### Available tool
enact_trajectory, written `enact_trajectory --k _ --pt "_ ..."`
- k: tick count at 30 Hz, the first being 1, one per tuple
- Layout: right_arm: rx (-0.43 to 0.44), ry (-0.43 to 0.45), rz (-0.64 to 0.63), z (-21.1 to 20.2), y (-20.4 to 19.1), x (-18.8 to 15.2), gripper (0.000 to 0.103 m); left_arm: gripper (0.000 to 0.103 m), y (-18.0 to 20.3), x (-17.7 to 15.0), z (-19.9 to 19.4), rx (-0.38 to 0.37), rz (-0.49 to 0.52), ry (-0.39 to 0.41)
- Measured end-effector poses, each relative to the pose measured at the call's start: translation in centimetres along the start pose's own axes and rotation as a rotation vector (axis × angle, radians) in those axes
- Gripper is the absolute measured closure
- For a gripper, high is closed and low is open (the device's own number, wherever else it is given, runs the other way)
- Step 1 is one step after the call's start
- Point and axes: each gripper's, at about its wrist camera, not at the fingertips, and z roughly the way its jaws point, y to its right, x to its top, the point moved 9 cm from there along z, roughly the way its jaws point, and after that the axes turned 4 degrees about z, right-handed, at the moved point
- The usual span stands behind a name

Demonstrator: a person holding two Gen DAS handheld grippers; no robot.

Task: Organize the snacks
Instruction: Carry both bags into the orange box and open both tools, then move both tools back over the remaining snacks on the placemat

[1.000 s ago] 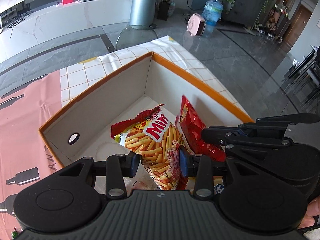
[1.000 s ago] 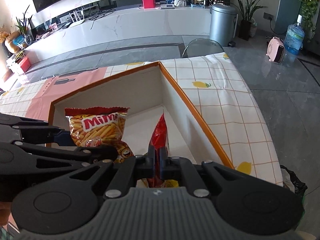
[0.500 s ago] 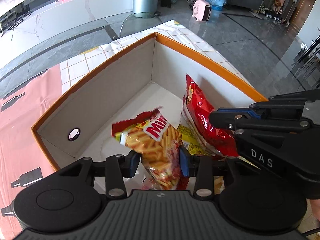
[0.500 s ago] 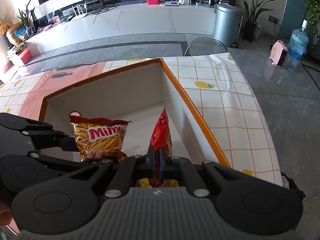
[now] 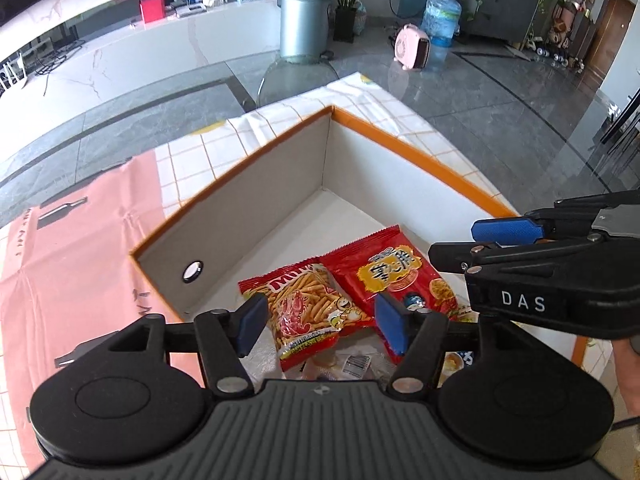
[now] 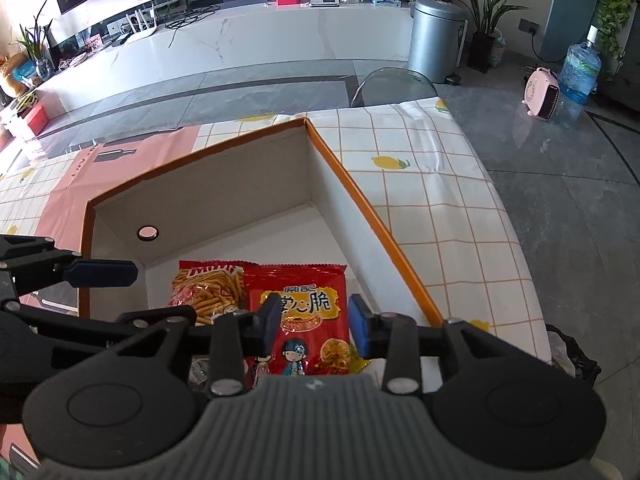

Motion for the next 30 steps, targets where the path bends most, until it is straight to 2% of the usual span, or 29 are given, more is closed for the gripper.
enact_trajectory --k 14,22,30 --pt "-0.018 0.007 0.019 -6.3 -2.2 -1.5 0.041 0.025 -0.3 -1.0 -7.0 0.035 0.001 0.087" --pt "0.100 0.038 0.063 -10.6 -6.5 -4.6 0.031 0.021 -2.4 -4.4 -12.3 0.067 -0.052 0.145" --pt "0.207 0.084 0.068 -13.6 -12.5 -8.5 0.027 0.020 -6.0 -9.6 -16.2 0.110 -0.172 0.155"
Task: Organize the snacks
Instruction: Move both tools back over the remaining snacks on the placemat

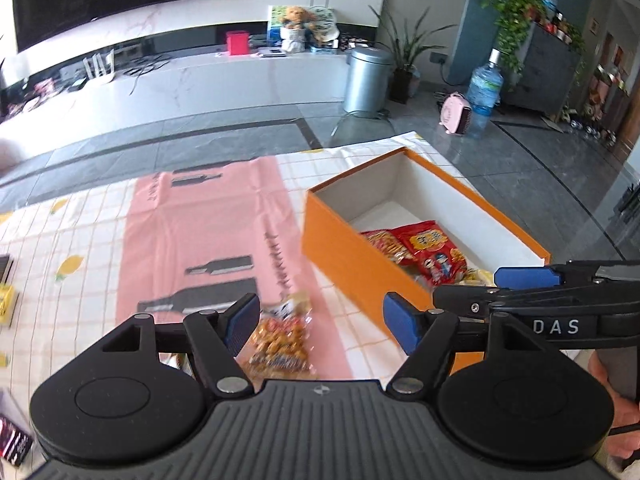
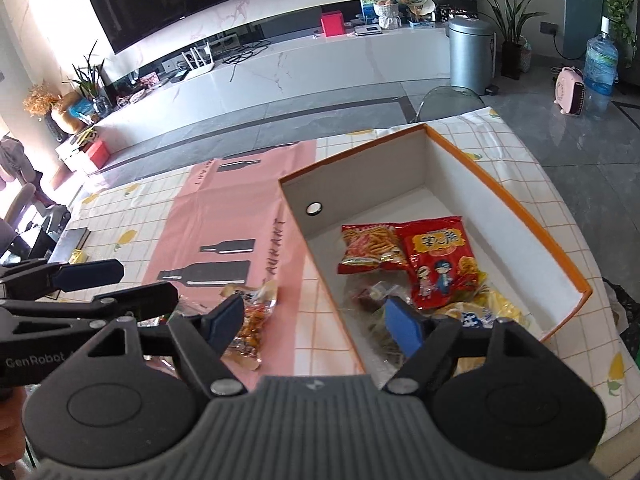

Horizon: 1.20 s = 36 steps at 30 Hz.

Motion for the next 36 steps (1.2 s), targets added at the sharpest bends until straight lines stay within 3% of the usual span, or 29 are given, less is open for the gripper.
enact_trajectory --k 7,11,18,22,32,36 --pt "0.093 0.024 0.058 -0.6 -4.5 -3.7 0.025 0.020 -3.9 -3.8 -2.7 0.064 -0.034 -0.023" --pt "0.080 0.063 0.054 -0.5 -6.2 -5.8 0.025 0.020 -5.8 -6.3 -3.3 0.102 -0.035 -0.044" --pt "0.028 0.128 0.044 0.8 -7.3 -8.8 0.024 0.020 -9.9 -9.8 -3.1 0.116 -0.152 -0.059" --pt "-0.010 0.143 0.027 2.0 -7.7 -10.0 0.024 0.020 -11.0 -10.7 -2.4 0.100 -0.189 -0.066" --pt "-0.044 0.086 -0.010 7.0 -7.9 -11.2 0.023 0.020 -12.5 -11.3 0.7 0.054 -0.254 -0.070" --pt "-0.047 0.062 -0.023 9.1 -7.8 -10.8 0.023 0.020 -12.2 -10.9 2.4 0.039 -0.225 -0.075"
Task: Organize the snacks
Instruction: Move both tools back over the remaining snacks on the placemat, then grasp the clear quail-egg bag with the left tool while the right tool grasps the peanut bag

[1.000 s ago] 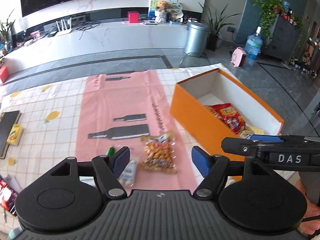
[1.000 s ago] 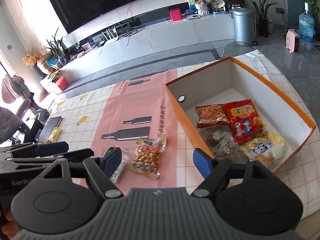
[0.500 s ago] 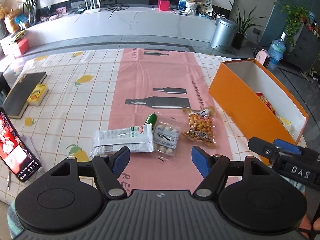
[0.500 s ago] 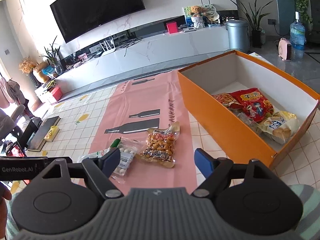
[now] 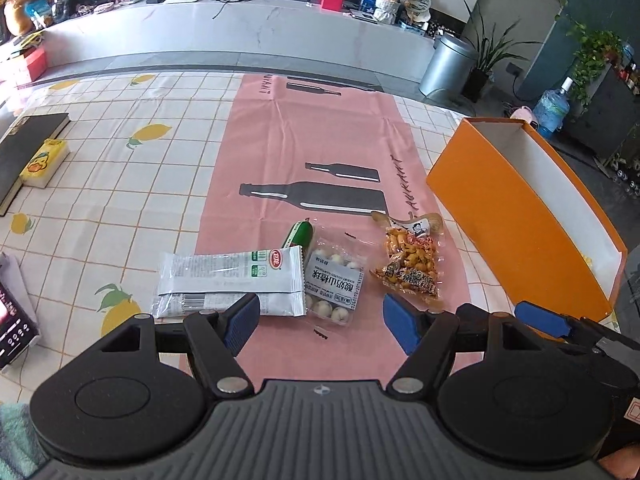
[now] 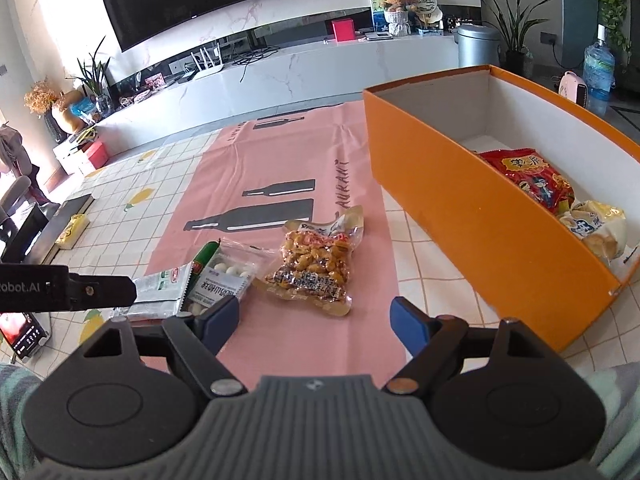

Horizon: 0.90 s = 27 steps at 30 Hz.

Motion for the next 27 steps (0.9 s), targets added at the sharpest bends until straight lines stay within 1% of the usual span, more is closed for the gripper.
enact_trajectory --k 4,6,8,10,13,15,19,21,23,27 --pt "-0.014 -0.025 -0.010 2.3 0.3 0.7 0.023 0.020 0.5 0.9 2.1 -0.004 0.077 -0.029" --pt "-0.007 -0.041 -0.001 3.4 0.4 1.1 0.023 0.020 0.3 1.2 3.0 0.012 0.110 -0.043" --pt "-0.002 -0.046 -0.002 4.5 0.3 1.6 0.024 0.023 -0.2 1.4 3.6 0.022 0.136 -0.052" --pt "-0.005 -0.050 -0.007 5.6 0.2 2.1 0.024 0.024 -1.1 1.7 4.2 0.040 0.143 -0.065" --pt "-0.004 -0.065 -0.002 7.4 -0.1 2.5 0.023 0.024 -2.3 1.9 5.2 0.056 0.121 -0.081" --pt "-0.001 -0.076 0.002 8.6 -0.3 2.7 0.023 0.024 -2.1 1.9 5.7 0.034 0.135 -0.084" --pt "-0.004 -0.075 0.001 10.3 -0.5 3.1 0.023 0.024 -0.6 1.1 6.3 0.004 0.225 -0.084" --pt "-0.001 -0.072 0.001 10.9 -0.6 3.2 0.023 0.024 -0.1 0.8 6.7 -0.007 0.253 -0.085" --pt "0.002 -0.077 0.000 11.4 -0.7 3.0 0.024 0.024 0.1 0.5 6.9 -0.015 0.259 -0.088" --pt "-0.008 -0.101 -0.014 12.4 -0.8 2.3 0.028 0.025 0.6 0.5 7.5 -0.033 0.258 -0.080"
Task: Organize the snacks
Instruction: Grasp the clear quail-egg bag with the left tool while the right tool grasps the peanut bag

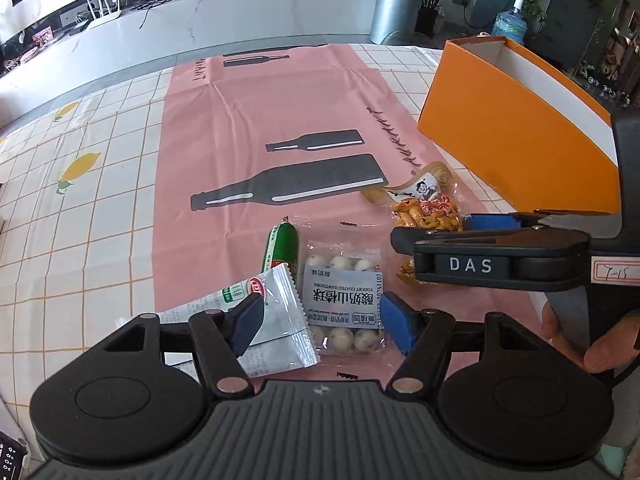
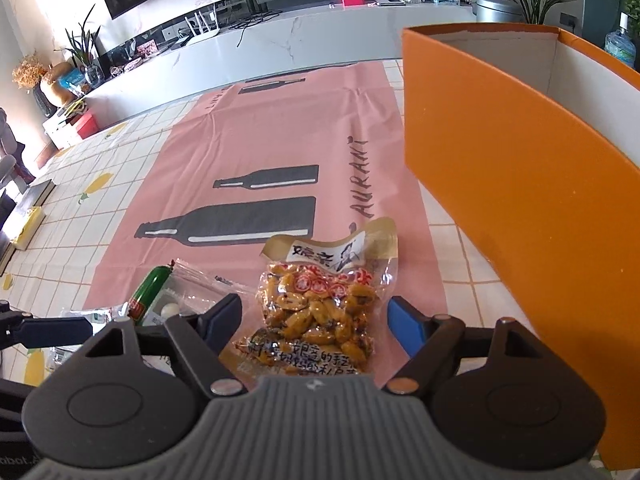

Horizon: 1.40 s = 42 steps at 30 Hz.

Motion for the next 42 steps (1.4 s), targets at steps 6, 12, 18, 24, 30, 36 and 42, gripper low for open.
enact_trajectory --k 6,12,18,24,30,36,42 --pt "-0.031 0.007 -0.041 -0.7 0.4 -0.5 0.031 0.025 1.1 0.4 0.8 -0.011 0.033 0.002" --pt "-0.043 -0.012 0.013 -1.9 2.7 -1.5 0.030 0.022 1.5 0.5 1.7 0.053 0.076 -0.004" --pt "-0.027 -0.033 0.080 -2.2 3.8 -1.7 0.030 0.024 2.7 0.7 1.7 -0.004 0.095 0.006" --pt "-0.003 -0.052 0.123 -2.4 4.3 -1.7 0.030 0.025 3.0 0.8 2.0 -0.039 0.073 0.004" --pt "0.001 -0.058 0.122 -2.5 4.3 -1.8 0.030 0.021 2.3 1.2 2.5 0.044 0.112 -0.022" --pt "0.006 -0.062 0.124 -2.6 4.4 -1.8 0.030 0.019 1.0 1.4 1.9 0.033 0.036 -0.024" --pt "0.013 -0.064 0.142 -2.6 4.6 -1.8 0.031 0.019 3.6 2.3 1.7 -0.043 0.072 0.016"
